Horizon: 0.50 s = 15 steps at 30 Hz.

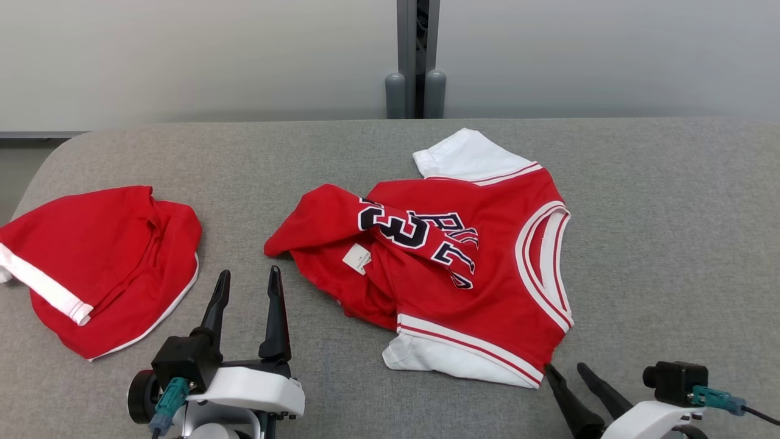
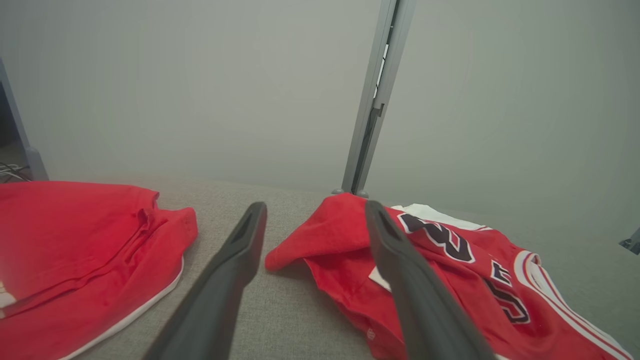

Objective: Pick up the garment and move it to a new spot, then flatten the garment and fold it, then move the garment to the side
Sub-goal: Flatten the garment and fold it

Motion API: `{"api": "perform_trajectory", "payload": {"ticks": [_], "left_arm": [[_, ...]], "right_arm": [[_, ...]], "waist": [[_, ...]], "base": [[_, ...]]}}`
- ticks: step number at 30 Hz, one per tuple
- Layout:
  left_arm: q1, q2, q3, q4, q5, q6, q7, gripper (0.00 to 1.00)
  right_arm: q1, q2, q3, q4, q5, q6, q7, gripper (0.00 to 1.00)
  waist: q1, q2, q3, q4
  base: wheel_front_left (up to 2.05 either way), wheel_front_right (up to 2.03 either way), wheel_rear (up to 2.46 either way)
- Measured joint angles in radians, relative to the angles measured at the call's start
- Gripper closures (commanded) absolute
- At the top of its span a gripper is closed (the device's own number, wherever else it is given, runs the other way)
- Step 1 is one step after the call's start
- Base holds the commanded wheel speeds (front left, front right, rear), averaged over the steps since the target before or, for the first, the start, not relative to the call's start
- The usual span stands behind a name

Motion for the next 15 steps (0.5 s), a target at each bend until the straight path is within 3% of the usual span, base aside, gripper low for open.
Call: {"api": "perform_trajectory", "payload": {"ticks": [15], "left_arm": [[-0.011, 0.000, -0.018, 0.005, 0.006, -0.004, 0.000, 0.00]], "right_arm": [[-0.041, 0.047, 0.015, 0.115, 0.078, 0.001, 0.055, 0.00]], "waist": [[0.0000, 0.0000, 0.019, 0.047]], "base": [[0.00, 0.00, 0.00]]}}
